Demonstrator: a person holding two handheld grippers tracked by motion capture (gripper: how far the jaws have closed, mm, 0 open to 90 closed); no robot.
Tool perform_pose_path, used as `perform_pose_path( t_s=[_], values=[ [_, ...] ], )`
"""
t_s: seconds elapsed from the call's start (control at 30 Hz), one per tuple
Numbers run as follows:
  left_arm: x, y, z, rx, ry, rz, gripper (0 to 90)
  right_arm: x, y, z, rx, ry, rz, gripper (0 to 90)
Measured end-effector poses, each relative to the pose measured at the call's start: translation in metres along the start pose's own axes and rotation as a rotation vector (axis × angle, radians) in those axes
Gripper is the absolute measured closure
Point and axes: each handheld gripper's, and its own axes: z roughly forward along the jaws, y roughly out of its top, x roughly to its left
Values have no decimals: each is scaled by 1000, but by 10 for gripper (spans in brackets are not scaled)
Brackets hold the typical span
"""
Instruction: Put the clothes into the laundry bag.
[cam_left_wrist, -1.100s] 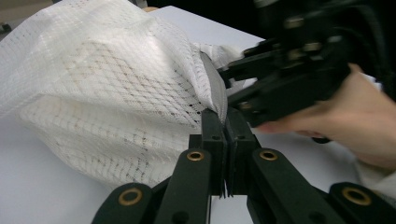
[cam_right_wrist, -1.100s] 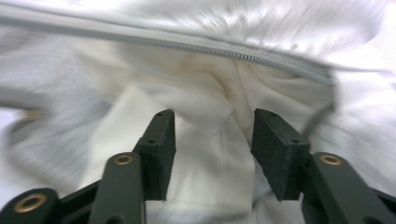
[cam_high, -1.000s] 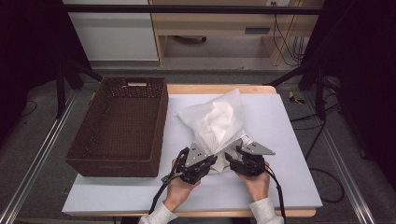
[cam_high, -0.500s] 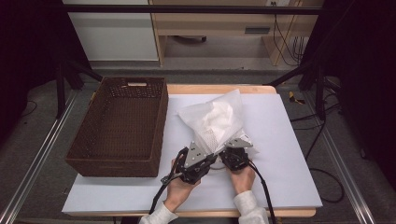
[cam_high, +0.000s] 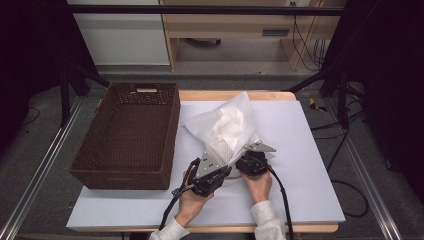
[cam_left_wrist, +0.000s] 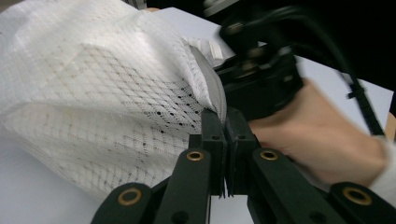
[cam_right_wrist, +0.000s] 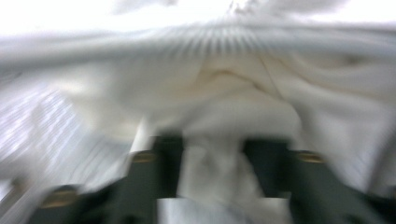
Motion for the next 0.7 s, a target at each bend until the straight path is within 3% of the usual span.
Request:
perform_pose_path(
  t_s=[0.03,0.1,0.2,0.27,0.33,0.4,0.5,0.57,0.63,0.7],
  values=[
    [0,-1,2,1,0,-2,872,-2,-2,-9,-1,7,-7,502],
    [0,-2,6,7,3,-2,865,-6,-5,-31,-12,-8,-43,475],
    [-2,-2,11,18,7,5,855,-19,-11,-67,-83,-13,-47,442],
    [-4,-2,14,27,13,13,847,-33,-14,-83,-92,-83,-47,417],
    [-5,-3,18,38,12,19,836,-47,-17,-82,-64,-142,-22,384],
    [-6,-5,20,48,21,32,825,-56,-18,-73,-20,-163,-10,359],
    [-6,-7,21,55,19,31,821,-62,-19,-55,2,-188,-11,359],
    [-5,-9,20,58,17,29,828,-66,-19,-44,21,-197,12,431],
    [-4,-9,20,60,16,26,837,-68,-18,-37,85,-198,26,548],
    [-4,-9,19,58,16,25,840,-66,-16,-35,85,-215,11,785]
  ],
)
